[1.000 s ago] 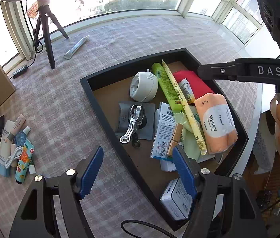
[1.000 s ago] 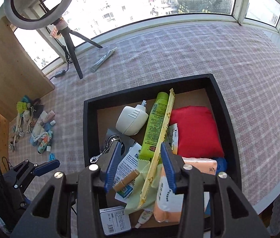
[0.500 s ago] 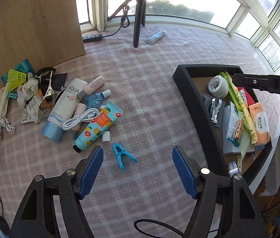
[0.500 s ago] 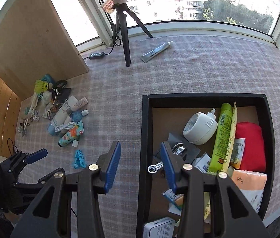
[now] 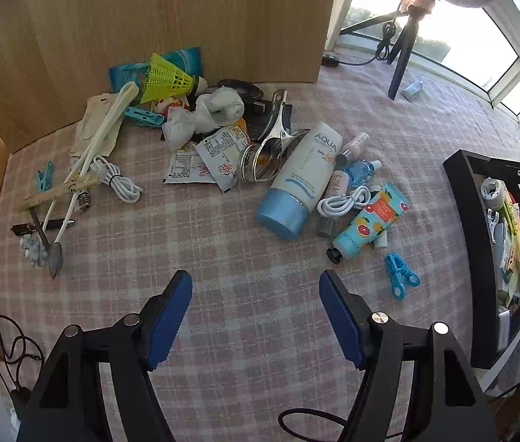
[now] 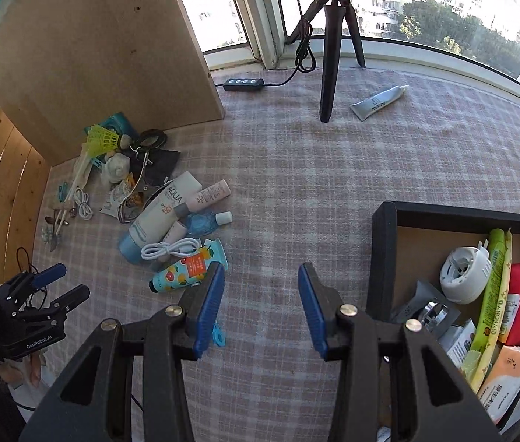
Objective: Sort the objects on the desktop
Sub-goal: 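Move both grippers back over the pile toward the sunscreen and hand cream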
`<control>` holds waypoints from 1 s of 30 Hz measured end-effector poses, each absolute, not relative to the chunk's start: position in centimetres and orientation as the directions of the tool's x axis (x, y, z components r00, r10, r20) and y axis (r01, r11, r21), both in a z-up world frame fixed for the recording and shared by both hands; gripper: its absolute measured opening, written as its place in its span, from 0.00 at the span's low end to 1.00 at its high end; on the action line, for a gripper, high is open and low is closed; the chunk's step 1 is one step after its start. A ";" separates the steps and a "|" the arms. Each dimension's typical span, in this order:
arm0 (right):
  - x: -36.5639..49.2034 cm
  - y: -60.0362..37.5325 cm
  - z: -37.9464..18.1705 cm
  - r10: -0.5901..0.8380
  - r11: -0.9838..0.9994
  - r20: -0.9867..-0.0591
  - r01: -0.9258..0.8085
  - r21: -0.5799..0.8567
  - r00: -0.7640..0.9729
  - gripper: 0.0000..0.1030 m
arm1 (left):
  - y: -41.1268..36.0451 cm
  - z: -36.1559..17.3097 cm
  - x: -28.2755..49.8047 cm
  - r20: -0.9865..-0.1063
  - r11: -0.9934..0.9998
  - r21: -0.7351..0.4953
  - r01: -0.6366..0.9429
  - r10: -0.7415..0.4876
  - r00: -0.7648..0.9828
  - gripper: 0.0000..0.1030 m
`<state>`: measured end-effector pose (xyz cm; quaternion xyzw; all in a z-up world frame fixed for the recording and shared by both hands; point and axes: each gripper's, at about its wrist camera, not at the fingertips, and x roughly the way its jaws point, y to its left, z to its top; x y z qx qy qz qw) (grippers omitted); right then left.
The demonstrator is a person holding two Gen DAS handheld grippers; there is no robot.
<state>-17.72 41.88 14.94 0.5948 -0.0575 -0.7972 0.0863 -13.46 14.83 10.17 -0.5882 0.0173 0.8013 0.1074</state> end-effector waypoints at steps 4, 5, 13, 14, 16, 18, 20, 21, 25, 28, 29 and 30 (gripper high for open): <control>-19.6 40.0 13.8 -0.212 -0.977 -0.946 0.076 0.199 -0.245 0.40 | 14.8 9.7 -14.9 -0.945 -0.972 -0.119 -0.201 0.173 -0.279 0.60; -19.9 39.6 13.4 -0.217 -0.976 -0.948 0.078 0.204 -0.232 0.40 | 15.1 9.5 -15.2 -0.944 -0.969 -0.127 -0.212 0.183 -0.275 0.57; -20.7 37.4 9.0 -0.284 -0.959 -0.954 0.043 0.281 -0.098 0.40 | 19.1 7.9 -18.7 -0.949 -0.938 -0.152 -0.310 0.226 -0.219 0.37; -20.5 37.2 8.4 -0.296 -0.955 -0.952 0.037 0.294 -0.083 0.39 | 19.6 7.7 -19.3 -0.952 -0.937 -0.146 -0.316 0.220 -0.213 0.37; -20.2 36.6 7.4 -0.315 -0.949 -0.947 0.029 0.314 -0.060 0.37 | 20.7 7.1 -20.3 -0.956 -0.931 -0.126 -0.343 0.206 -0.207 0.37; -19.9 36.3 6.7 -0.335 -0.942 -0.941 0.011 0.335 -0.047 0.34 | 21.6 6.4 -21.3 -0.962 -0.923 -0.123 -0.365 0.202 -0.186 0.36; -19.8 36.0 6.1 -0.359 -0.933 -0.933 -0.009 0.359 -0.035 0.30 | 22.0 5.6 -22.2 -0.965 -0.921 -0.131 -0.367 0.203 -0.164 0.30; -19.7 35.9 5.8 -0.365 -0.931 -0.931 -0.021 0.365 -0.033 0.28 | 22.2 5.3 -22.5 -0.967 -0.921 -0.127 -0.367 0.198 -0.161 0.30; -19.6 35.6 4.9 -0.387 -0.920 -0.922 -0.062 0.387 -0.015 0.27 | 22.7 5.1 -23.5 -0.965 -0.911 -0.144 -0.387 0.216 -0.149 0.32; -19.7 35.4 4.3 -0.388 -0.918 -0.922 -0.087 0.387 -0.004 0.27 | 23.3 4.9 -23.8 -0.968 -0.902 -0.134 -0.411 0.208 -0.140 0.37; -19.7 35.4 4.1 -0.395 -0.914 -0.919 -0.099 0.394 -0.005 0.28 | 23.4 4.9 -24.0 -0.968 -0.900 -0.138 -0.414 0.211 -0.135 0.38; -19.8 35.4 3.9 -0.408 -0.907 -0.913 -0.110 0.405 -0.004 0.28 | 23.4 4.8 -24.2 -0.968 -0.898 -0.143 -0.416 0.215 -0.131 0.39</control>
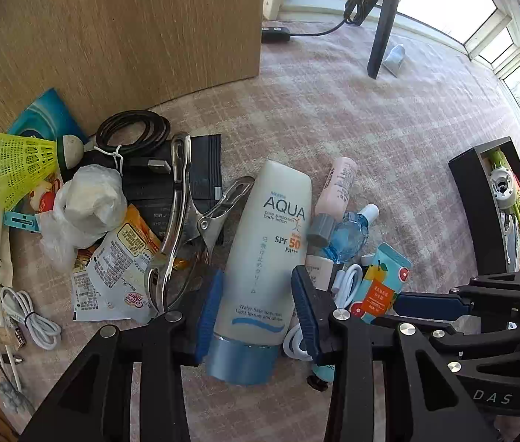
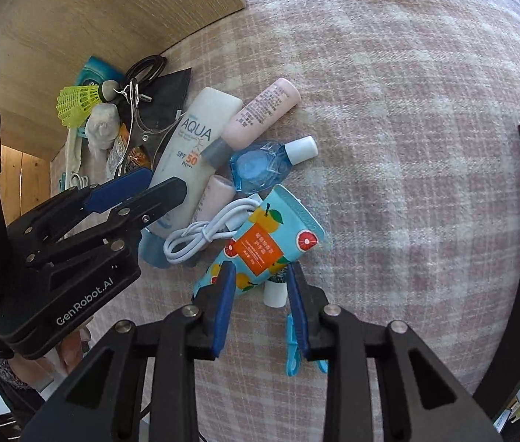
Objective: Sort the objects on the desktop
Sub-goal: 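Move both grippers back over the pile toward the sunscreen and hand cream, then grasp the white AQUA sunscreen with the left gripper while the right gripper grasps the hand cream tube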
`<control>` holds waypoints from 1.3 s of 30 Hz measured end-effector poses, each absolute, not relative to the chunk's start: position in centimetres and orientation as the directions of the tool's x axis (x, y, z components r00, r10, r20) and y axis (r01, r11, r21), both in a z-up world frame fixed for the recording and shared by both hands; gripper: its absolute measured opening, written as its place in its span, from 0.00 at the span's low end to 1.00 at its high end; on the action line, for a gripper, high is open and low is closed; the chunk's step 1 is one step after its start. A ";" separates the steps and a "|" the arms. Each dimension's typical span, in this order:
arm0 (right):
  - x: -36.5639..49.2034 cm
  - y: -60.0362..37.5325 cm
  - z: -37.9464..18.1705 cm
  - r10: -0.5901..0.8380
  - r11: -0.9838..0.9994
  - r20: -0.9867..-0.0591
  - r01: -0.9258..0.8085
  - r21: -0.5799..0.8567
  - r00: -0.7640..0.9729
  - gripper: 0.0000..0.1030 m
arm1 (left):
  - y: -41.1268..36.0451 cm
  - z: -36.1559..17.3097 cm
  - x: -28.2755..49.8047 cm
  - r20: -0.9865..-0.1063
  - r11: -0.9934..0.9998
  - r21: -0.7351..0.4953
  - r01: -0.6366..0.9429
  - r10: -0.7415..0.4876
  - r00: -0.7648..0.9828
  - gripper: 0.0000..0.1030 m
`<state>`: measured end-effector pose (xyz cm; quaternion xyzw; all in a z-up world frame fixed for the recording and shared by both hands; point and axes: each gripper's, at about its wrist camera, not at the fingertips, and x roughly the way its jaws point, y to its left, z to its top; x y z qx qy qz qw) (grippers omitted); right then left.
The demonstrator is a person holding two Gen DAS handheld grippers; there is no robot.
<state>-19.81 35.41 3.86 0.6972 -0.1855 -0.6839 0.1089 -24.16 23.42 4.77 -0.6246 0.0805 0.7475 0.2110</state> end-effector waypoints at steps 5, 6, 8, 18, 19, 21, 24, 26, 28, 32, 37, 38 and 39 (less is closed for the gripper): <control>-20.3 34.9 3.7 -0.421 -0.900 -0.907 -0.116 0.421 -0.021 0.29 | 23.3 3.9 -25.1 -0.965 -0.898 -0.190 -0.398 0.245 -0.092 0.43; -20.3 34.6 3.8 -0.419 -0.902 -0.908 -0.107 0.419 -0.023 0.29 | 23.3 3.5 -25.3 -0.966 -0.897 -0.198 -0.394 0.247 -0.076 0.42; -20.3 34.0 3.9 -0.411 -0.908 -0.911 -0.084 0.411 -0.024 0.31 | 23.1 2.9 -25.4 -0.966 -0.899 -0.202 -0.388 0.249 -0.072 0.41; -20.0 30.9 4.0 -0.398 -0.917 -0.918 -0.020 0.398 -0.004 0.31 | 20.7 2.9 -25.2 -0.963 -0.918 -0.214 -0.334 0.255 -0.085 0.27; -20.0 30.4 4.0 -0.382 -0.924 -0.924 -0.004 0.382 -0.004 0.31 | 20.4 2.9 -25.1 -0.963 -0.920 -0.213 -0.328 0.254 -0.087 0.27; -19.8 29.6 3.8 -0.354 -0.935 -0.935 0.018 0.354 0.009 0.31 | 19.5 2.9 -24.7 -0.963 -0.925 -0.213 -0.315 0.253 -0.093 0.27; -19.5 28.6 3.2 -0.331 -0.943 -0.943 0.038 0.332 0.032 0.34 | 18.4 2.9 -24.1 -0.962 -0.930 -0.216 -0.298 0.255 -0.098 0.27; -19.4 28.2 2.9 -0.315 -0.948 -0.948 0.037 0.316 0.032 0.36 | 17.8 2.8 -23.7 -0.960 -0.931 -0.222 -0.288 0.260 -0.102 0.27; -19.5 27.8 2.7 -0.305 -0.951 -0.952 0.040 0.305 0.021 0.36 | 17.3 2.9 -23.3 -0.960 -0.935 -0.223 -0.276 0.260 -0.108 0.27; -19.0 27.2 2.7 -0.294 -0.953 -0.955 0.068 0.296 0.031 0.17 | 15.8 2.9 -21.7 -0.959 -0.940 -0.224 -0.257 0.260 -0.115 0.27; -17.3 27.7 2.6 -0.316 -0.945 -0.948 0.075 0.319 0.043 0.14 | 14.4 2.8 -18.4 -0.957 -0.946 -0.226 -0.232 0.261 -0.130 0.27; -16.8 27.9 2.7 -0.316 -0.945 -0.948 0.075 0.318 0.041 0.14 | 14.1 2.9 -17.8 -0.955 -0.947 -0.230 -0.224 0.263 -0.134 0.27; -16.4 28.2 2.9 -0.318 -0.945 -0.947 0.075 0.320 0.038 0.14 | 13.8 3.1 -17.2 -0.954 -0.948 -0.234 -0.216 0.267 -0.138 0.27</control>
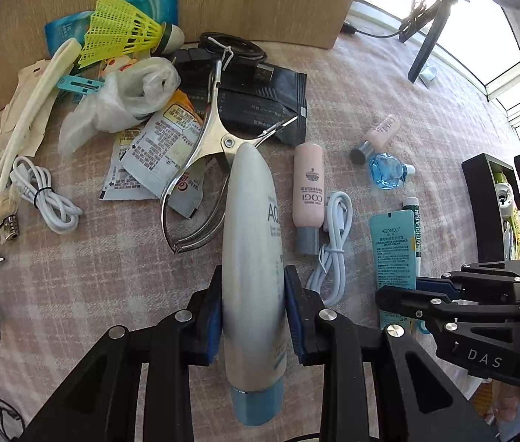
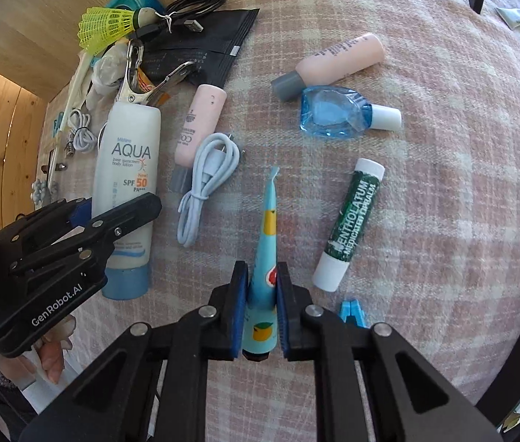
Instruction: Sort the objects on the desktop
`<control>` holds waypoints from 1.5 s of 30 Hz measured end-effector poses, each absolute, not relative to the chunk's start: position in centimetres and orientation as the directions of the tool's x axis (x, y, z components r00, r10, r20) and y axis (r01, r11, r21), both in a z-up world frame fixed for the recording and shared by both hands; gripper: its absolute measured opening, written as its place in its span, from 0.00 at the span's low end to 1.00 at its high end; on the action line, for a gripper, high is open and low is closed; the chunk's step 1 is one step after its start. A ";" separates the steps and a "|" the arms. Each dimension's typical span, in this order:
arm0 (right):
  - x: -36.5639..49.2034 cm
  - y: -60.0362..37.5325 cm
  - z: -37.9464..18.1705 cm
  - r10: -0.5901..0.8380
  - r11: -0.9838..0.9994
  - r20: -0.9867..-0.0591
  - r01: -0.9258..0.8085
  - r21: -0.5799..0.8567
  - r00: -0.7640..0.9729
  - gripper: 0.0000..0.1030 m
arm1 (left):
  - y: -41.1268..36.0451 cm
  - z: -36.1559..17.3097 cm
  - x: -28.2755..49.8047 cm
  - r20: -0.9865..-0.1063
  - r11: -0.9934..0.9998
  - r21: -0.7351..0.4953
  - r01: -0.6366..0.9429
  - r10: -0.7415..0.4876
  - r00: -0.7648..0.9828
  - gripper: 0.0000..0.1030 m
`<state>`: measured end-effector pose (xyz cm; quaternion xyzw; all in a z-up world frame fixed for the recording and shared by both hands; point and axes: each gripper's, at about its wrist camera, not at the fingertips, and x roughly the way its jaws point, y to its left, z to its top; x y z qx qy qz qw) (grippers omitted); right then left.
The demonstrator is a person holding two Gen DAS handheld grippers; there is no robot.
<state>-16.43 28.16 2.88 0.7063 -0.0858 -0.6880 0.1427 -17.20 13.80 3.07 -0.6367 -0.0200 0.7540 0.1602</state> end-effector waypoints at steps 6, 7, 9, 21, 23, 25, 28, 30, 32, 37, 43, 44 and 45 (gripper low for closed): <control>-14.6 30.2 4.9 -0.311 -0.947 -0.950 0.081 0.310 -0.004 0.14 | 13.5 5.1 -14.9 -0.949 -0.949 -0.232 -0.212 0.269 -0.165 0.27; -14.3 30.5 5.1 -0.311 -0.948 -0.951 0.082 0.309 -0.008 0.14 | 13.6 5.4 -14.6 -0.948 -0.949 -0.234 -0.209 0.271 -0.168 0.27; -13.8 31.2 5.7 -0.307 -0.949 -0.951 0.079 0.305 -0.022 0.14 | 13.6 5.8 -14.0 -0.947 -0.950 -0.235 -0.207 0.272 -0.173 0.27; -12.8 39.0 9.7 -0.244 -0.970 -0.960 0.040 0.241 -0.135 0.14 | 21.6 10.3 -13.0 -0.929 -0.922 -0.233 -0.309 0.305 -0.209 0.27; -12.4 42.9 10.4 -0.229 -0.973 -0.961 0.018 0.228 -0.154 0.14 | 23.9 10.8 -13.1 -0.925 -0.910 -0.240 -0.339 0.320 -0.205 0.27; -12.0 45.1 11.2 -0.202 -0.978 -0.963 -0.007 0.206 -0.179 0.14 | 26.8 11.2 -13.1 -0.921 -0.896 -0.244 -0.372 0.334 -0.202 0.27; -11.4 48.3 12.3 -0.156 -0.985 -0.966 -0.039 0.168 -0.208 0.14 | 31.1 12.0 -13.0 -0.912 -0.867 -0.258 -0.427 0.364 -0.189 0.27; -11.0 50.6 12.7 -0.139 -0.985 -0.966 -0.069 0.158 -0.219 0.14 | 34.2 12.5 -12.8 -0.906 -0.848 -0.263 -0.460 0.381 -0.183 0.27; -10.6 53.3 13.3 -0.118 -0.984 -0.965 -0.101 0.145 -0.233 0.14 | 37.0 13.0 -12.5 -0.901 -0.827 -0.275 -0.491 0.400 -0.170 0.27; -9.2 60.6 14.8 -0.071 -0.974 -0.964 -0.190 0.122 -0.257 0.14 | 43.6 14.0 -11.5 -0.892 -0.779 -0.287 -0.557 0.430 -0.142 0.27; -7.0 67.8 15.9 -0.022 -0.958 -0.965 -0.272 0.096 -0.263 0.14 | 49.7 14.2 -10.5 -0.890 -0.737 -0.295 -0.608 0.443 -0.106 0.27; -6.7 68.7 16.0 -0.014 -0.955 -0.965 -0.282 0.091 -0.263 0.14 | 50.4 14.1 -10.3 -0.891 -0.732 -0.293 -0.616 0.443 -0.102 0.27; -6.4 69.5 15.9 -0.008 -0.953 -0.965 -0.292 0.087 -0.261 0.14 | 51.1 14.1 -10.0 -0.891 -0.726 -0.291 -0.623 0.442 -0.099 0.27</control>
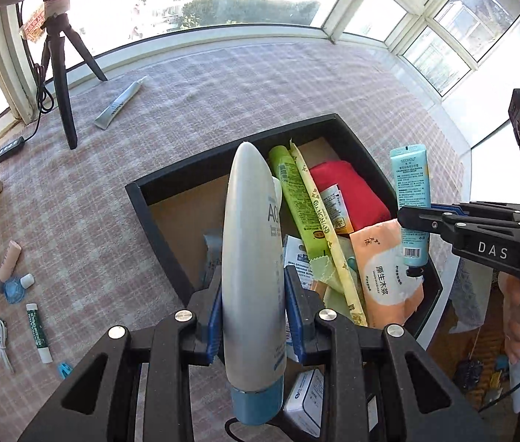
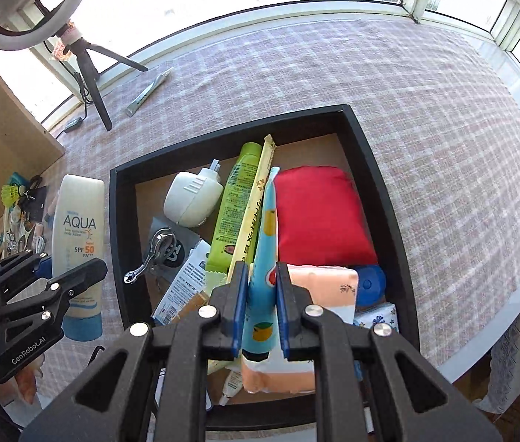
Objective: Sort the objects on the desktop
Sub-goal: 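Carry the sunscreen and blue toothbrush into the black tray and open both grippers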
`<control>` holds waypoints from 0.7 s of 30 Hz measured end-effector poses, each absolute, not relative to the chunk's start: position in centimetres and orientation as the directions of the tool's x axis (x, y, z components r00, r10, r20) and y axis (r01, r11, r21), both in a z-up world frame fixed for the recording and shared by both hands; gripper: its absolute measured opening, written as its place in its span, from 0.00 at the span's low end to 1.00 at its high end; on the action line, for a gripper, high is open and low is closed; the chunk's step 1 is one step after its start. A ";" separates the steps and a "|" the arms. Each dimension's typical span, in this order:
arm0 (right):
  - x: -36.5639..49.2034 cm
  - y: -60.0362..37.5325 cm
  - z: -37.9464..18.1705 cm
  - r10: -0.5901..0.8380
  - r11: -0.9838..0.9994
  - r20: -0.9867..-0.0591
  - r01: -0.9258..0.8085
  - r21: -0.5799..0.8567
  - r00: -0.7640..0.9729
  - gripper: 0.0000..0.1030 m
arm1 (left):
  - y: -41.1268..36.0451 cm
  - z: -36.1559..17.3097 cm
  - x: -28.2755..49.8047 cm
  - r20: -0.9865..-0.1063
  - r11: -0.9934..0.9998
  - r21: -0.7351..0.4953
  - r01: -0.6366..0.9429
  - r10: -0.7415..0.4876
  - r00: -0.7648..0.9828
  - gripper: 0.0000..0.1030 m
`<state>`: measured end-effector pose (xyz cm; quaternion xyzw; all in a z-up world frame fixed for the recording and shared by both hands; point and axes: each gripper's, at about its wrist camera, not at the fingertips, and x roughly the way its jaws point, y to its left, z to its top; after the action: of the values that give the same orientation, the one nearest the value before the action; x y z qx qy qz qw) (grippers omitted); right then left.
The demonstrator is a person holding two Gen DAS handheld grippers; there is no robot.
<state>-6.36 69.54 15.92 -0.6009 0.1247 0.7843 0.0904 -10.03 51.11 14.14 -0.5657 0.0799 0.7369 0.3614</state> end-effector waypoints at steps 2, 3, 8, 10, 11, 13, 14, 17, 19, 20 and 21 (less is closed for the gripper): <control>-5.9 71.0 15.7 -0.002 -0.947 -0.966 -0.311 0.085 -0.257 0.14 | 52.4 14.1 -9.6 -0.894 -0.718 -0.285 -0.635 0.439 -0.094 0.27; -5.7 71.6 15.6 0.001 -0.944 -0.967 -0.319 0.083 -0.254 0.14 | 52.9 14.1 -9.4 -0.895 -0.716 -0.281 -0.639 0.435 -0.094 0.27; -5.0 73.5 15.3 0.010 -0.938 -0.969 -0.339 0.076 -0.247 0.14 | 55.0 14.1 -8.7 -0.900 -0.708 -0.264 -0.655 0.426 -0.097 0.27; -4.8 74.1 15.2 0.015 -0.937 -0.971 -0.342 0.070 -0.239 0.14 | 55.6 14.1 -8.5 -0.902 -0.705 -0.256 -0.661 0.421 -0.100 0.27; -4.7 74.5 15.1 0.021 -0.936 -0.971 -0.347 0.064 -0.236 0.14 | 55.9 14.1 -8.4 -0.903 -0.704 -0.250 -0.665 0.417 -0.102 0.27; -4.5 75.0 15.0 0.029 -0.937 -0.971 -0.345 0.056 -0.237 0.15 | 56.3 14.1 -8.2 -0.908 -0.701 -0.236 -0.673 0.406 -0.104 0.29; -4.5 75.3 15.0 0.028 -0.937 -0.971 -0.345 0.058 -0.238 0.17 | 56.5 14.2 -8.1 -0.910 -0.703 -0.229 -0.674 0.400 -0.108 0.35; -4.3 75.8 15.4 0.010 -0.936 -0.968 -0.343 0.079 -0.252 0.32 | 56.6 14.5 -8.0 -0.912 -0.712 -0.194 -0.675 0.384 -0.142 0.40; -4.2 75.7 15.8 0.018 -0.941 -0.966 -0.332 0.071 -0.258 0.32 | 56.5 14.6 -8.1 -0.914 -0.719 -0.188 -0.669 0.377 -0.148 0.40; -4.1 75.6 16.0 0.015 -0.943 -0.965 -0.324 0.073 -0.261 0.32 | 56.4 14.7 -8.1 -0.915 -0.723 -0.186 -0.665 0.375 -0.151 0.40; -4.1 75.4 16.1 0.013 -0.946 -0.965 -0.316 0.073 -0.262 0.33 | 56.2 14.8 -8.1 -0.915 -0.727 -0.181 -0.662 0.371 -0.157 0.40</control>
<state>-4.13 75.38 16.12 -0.5984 0.1265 0.7841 0.1050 -8.14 56.24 14.77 -0.5500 0.1322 0.7490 0.3449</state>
